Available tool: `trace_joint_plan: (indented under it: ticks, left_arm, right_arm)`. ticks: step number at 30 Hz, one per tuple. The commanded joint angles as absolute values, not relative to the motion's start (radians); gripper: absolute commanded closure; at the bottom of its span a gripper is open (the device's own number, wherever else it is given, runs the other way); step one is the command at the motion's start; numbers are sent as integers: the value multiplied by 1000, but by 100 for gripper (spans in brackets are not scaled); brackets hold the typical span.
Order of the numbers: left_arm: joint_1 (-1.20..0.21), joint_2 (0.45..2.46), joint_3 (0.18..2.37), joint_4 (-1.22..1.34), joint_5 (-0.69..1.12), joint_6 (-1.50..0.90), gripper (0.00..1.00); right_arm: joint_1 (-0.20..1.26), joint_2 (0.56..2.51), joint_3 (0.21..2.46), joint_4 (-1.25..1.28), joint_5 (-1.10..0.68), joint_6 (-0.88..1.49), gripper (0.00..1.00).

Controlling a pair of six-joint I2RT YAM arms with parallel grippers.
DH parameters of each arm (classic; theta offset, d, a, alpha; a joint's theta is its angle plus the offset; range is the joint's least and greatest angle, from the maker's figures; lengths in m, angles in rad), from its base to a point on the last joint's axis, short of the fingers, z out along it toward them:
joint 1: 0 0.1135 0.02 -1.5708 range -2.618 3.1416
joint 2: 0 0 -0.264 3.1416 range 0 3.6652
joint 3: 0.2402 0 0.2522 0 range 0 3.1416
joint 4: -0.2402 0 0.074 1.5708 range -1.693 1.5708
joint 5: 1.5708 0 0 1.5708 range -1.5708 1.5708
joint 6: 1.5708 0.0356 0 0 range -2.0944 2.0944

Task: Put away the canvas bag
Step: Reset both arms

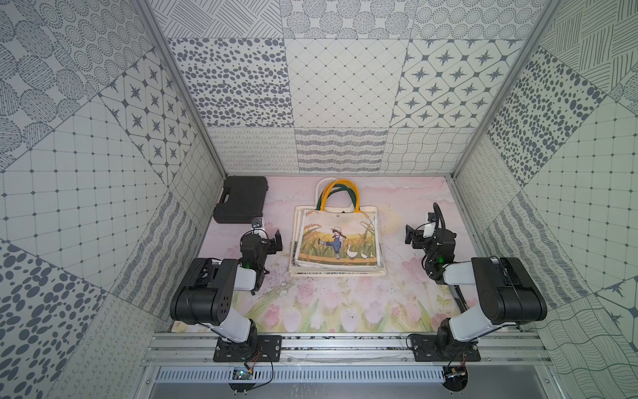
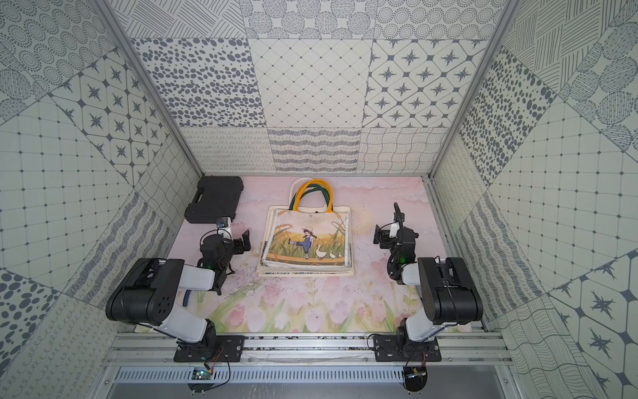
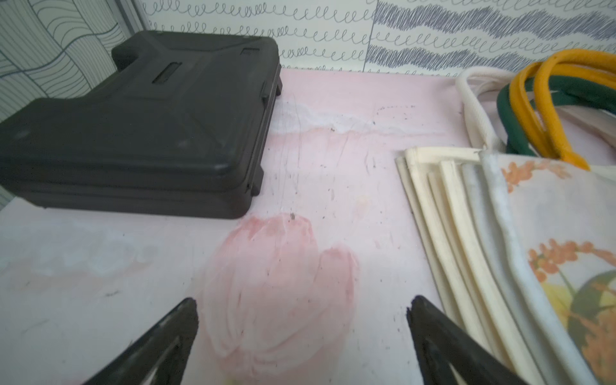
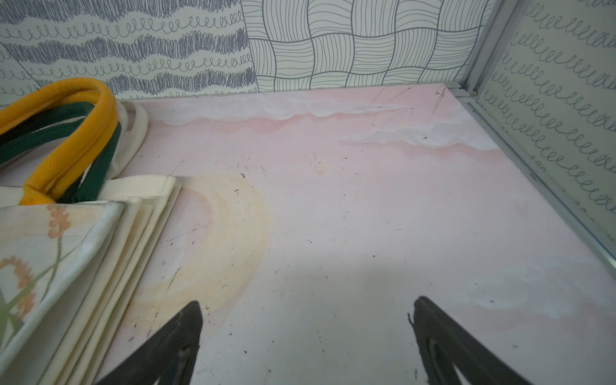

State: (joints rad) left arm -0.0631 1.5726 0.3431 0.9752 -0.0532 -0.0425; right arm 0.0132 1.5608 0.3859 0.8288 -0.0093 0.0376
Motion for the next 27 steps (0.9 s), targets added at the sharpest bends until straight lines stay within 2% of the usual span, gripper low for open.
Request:
trace_joint_plan:
  ticks: [1, 27]
  left_arm:
    - [-38, 1575, 406, 863, 9, -29, 0]
    - [-32, 1583, 404, 880, 8, -28, 0]
  right_arm:
    - [10, 1552, 408, 839, -24, 43, 1]
    - [31, 1555, 417, 822, -12, 18, 1]
